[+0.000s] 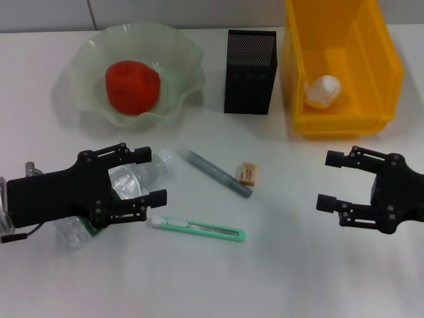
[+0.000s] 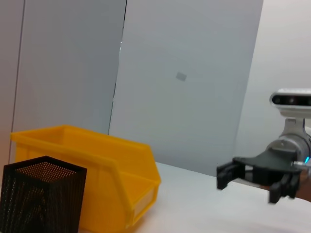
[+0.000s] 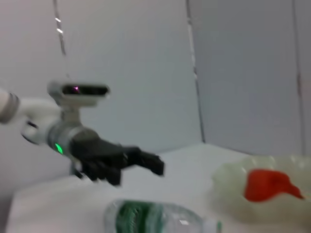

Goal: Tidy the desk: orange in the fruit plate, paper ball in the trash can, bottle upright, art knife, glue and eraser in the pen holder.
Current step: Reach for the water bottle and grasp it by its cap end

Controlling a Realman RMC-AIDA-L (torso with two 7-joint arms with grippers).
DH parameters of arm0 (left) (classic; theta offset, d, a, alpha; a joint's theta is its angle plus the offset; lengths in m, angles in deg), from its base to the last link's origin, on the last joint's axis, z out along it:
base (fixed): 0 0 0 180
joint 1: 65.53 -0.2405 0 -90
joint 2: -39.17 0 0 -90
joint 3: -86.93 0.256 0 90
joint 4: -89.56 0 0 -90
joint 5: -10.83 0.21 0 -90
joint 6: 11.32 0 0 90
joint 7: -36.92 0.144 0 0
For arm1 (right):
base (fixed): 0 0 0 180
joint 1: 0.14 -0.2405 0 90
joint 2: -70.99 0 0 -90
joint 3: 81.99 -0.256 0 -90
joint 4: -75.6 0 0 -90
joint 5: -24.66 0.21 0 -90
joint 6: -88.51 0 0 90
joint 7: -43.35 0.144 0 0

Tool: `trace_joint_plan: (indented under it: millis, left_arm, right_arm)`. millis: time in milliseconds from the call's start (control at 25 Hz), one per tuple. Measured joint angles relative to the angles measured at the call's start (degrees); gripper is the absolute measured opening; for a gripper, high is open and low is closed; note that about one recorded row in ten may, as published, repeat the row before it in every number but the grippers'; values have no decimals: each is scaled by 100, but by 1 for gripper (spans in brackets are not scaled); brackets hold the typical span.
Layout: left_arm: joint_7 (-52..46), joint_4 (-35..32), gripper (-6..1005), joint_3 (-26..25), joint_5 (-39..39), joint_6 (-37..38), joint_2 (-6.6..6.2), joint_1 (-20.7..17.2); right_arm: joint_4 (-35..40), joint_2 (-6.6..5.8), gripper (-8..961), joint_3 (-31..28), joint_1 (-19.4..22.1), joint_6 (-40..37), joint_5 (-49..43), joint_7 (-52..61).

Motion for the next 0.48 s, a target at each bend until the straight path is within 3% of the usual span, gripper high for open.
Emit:
trace_joint_plan:
  millis: [200,480]
  left_arm:
    - [-68,0,783,0,0,-34,-3,0]
    - [-158,5,781,-4,-1,-88,5,-21]
  right_arm:
    - [-302,90,788,-38,122,457,-19,-638]
    - [-495,94,788,-25,164,677,-23,-958]
